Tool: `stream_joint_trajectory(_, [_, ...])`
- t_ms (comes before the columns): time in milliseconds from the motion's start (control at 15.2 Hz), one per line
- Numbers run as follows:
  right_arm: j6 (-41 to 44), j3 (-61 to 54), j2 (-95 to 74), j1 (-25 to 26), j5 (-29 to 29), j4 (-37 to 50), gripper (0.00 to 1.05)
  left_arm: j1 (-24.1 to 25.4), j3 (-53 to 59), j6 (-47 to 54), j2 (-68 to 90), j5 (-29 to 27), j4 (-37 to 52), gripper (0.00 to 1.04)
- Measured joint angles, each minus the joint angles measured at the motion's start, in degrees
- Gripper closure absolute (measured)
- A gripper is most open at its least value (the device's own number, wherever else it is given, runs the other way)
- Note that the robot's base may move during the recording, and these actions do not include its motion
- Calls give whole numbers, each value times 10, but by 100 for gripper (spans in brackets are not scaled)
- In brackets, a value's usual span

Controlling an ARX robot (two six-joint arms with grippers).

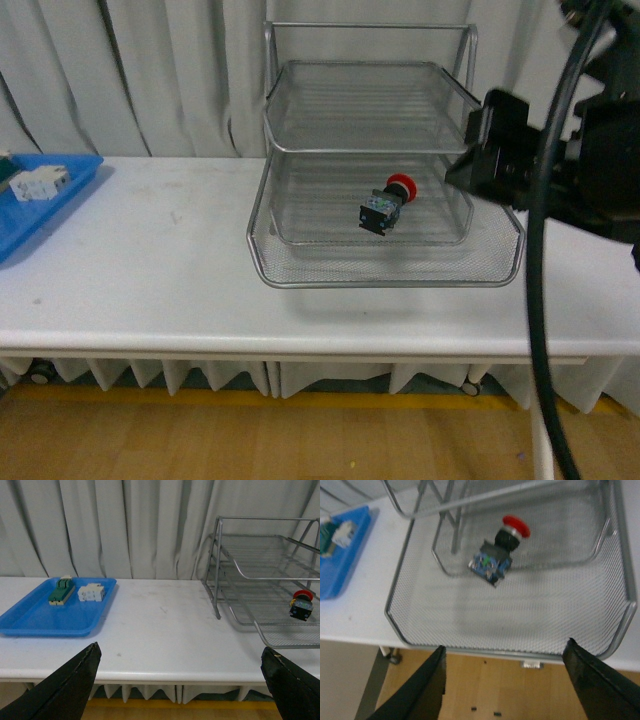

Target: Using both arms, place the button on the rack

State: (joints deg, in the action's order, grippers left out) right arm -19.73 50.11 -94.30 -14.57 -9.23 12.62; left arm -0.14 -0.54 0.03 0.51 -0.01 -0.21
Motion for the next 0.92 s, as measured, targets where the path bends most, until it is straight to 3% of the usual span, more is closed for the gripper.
stream_joint_trajectory(459, [31,36,-92,-54,0,-106,103,0,0,0,0,0,0,7])
stream_joint_trajectory(919, [80,132,-188,-43,25,-144,103,0,0,0,0,0,0,7])
